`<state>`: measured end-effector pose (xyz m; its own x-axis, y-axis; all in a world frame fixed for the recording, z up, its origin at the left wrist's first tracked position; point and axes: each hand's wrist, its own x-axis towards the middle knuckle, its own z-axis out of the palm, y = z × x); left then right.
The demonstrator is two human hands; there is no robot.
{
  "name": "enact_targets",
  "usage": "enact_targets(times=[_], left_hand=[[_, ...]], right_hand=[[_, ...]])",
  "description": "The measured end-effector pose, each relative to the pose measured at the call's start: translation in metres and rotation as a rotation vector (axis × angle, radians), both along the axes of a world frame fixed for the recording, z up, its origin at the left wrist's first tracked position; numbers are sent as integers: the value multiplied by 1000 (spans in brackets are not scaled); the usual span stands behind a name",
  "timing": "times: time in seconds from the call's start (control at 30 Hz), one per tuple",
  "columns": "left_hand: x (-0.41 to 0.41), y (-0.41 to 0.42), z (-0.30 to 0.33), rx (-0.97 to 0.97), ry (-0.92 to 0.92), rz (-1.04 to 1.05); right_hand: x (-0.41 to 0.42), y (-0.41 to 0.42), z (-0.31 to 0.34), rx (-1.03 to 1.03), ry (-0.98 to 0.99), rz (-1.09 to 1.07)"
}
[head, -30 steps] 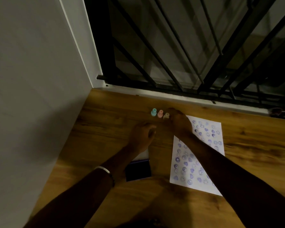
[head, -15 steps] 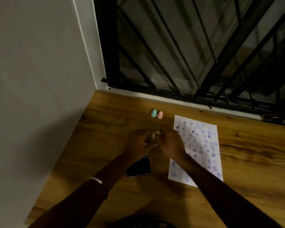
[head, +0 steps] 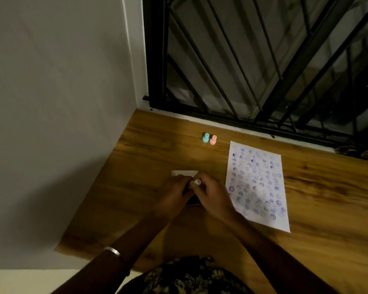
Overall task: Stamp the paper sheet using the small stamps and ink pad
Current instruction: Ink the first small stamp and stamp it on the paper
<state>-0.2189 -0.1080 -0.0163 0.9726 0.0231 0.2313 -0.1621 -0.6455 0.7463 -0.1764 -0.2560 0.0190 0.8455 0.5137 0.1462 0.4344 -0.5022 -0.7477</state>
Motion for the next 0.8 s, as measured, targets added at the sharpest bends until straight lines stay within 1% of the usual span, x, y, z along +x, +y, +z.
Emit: enact_targets(times=[0.2,0.33,0.43,0.57,0.73,0.8], left_hand=[[-32,3,-4,0,-10,1],[-40,7,-9,-124,141,21],[-47,12,-10,-224,218,64],[-51,17,-8,-328,174,172],[-42,15,-10,-435,242,256],[-38,14,-13,-459,230,263]], right_hand=[[-16,-1,-10,36,23,129],[-19,3,-10,65,20,137],[-12,-2,-7,52,14,86],[-4,-11,-11,-86,-84,18],[-5,1,-23,-282,-193,59],[-7,7,-28,-363,-235,85]])
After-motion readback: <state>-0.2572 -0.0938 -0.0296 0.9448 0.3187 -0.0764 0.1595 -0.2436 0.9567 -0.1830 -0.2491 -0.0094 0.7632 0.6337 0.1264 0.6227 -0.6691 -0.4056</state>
